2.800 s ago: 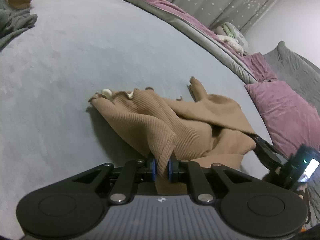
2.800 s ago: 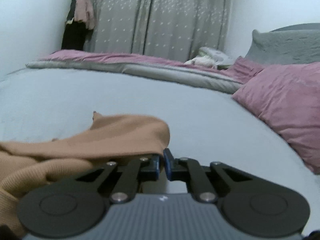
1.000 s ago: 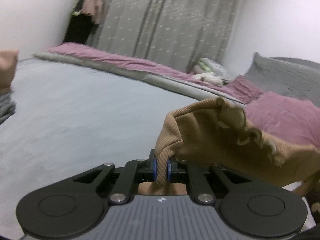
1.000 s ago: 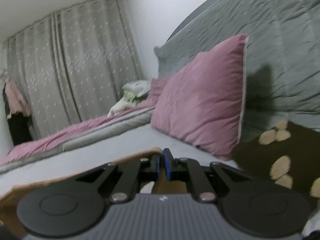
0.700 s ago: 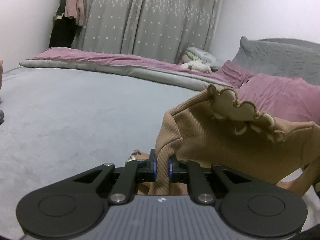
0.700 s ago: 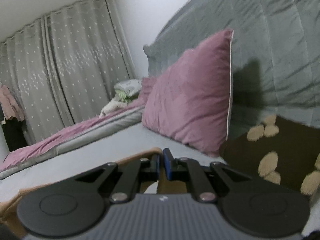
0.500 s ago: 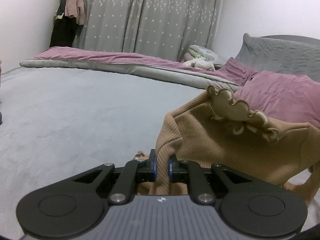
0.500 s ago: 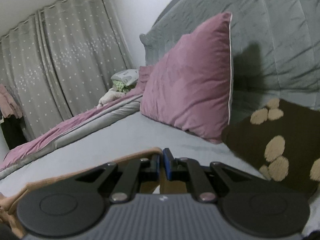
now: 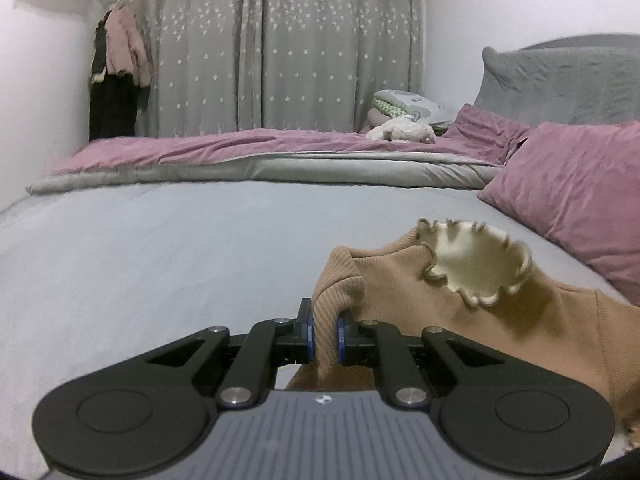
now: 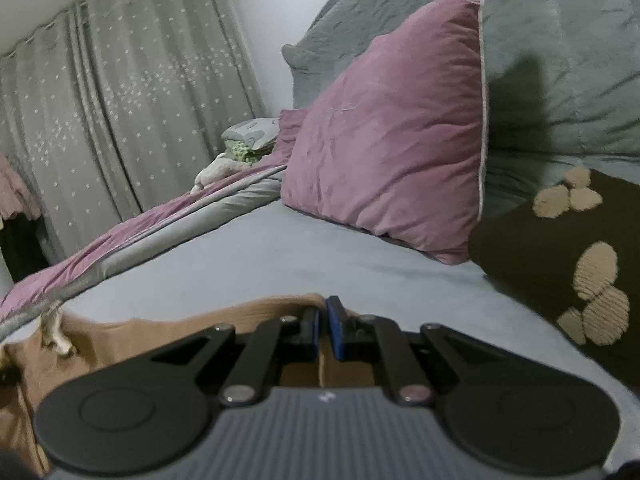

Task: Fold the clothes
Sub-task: 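Lower the sweater onto the bed and open both grippers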

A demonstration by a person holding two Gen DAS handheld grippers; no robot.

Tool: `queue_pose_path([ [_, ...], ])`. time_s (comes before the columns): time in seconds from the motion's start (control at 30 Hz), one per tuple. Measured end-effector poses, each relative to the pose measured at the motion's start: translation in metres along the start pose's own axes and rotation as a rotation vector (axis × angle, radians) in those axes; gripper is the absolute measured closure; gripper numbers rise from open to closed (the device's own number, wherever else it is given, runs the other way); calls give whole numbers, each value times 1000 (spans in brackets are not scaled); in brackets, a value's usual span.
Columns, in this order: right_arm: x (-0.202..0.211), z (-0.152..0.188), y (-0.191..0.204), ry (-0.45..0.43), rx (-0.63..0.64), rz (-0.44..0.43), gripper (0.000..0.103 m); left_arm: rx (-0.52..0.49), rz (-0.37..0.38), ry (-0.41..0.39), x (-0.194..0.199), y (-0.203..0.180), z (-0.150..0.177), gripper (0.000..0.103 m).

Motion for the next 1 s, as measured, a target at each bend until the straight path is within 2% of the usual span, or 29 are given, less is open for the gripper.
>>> queue_pose_path([
  [0.2, -9, 5, 8, 10, 31, -22, 84, -31, -61, -6, -38, -5, -10, 92],
  [0.37, -11, 8, 14, 20, 44, -40, 53, -13, -120, -19, -61, -2, -12, 92],
  [0.5, -8, 9, 19, 17, 57, -56, 42, 20, -141, -16, -74, 8, -9, 92],
  [0.57, -7, 11, 23, 27, 62, -71, 30, 18, -148, -10, -80, 10, -7, 92],
  [0.7, -5, 14, 31, 47, 77, -95, 29, 23, -154, 27, -94, 15, -3, 90],
  [0.77, -3, 15, 36, 50, 84, -101, 22, 41, -153, 82, -105, 18, 1, 85],
  [0.8, -3, 15, 37, 52, 86, -105, 21, 49, -151, 112, -110, 20, 3, 81],
  [0.9, 0, 15, 41, 61, 86, -122, 18, 73, -133, 178, -119, 24, 8, 79],
  [1.0, 2, 16, 43, 70, 83, -131, 16, 80, -118, 173, -111, 25, 9, 63],
])
Point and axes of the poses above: each gripper's, at about its wrist camera, not at the fingertips, and x roughly against the way its jaws point, y to its left, z to its underside, the point moved 5 cm from there along -x, roughly the way its jaws point, and after that the axes turned 8 degrees about y, right-handed, at the moved point
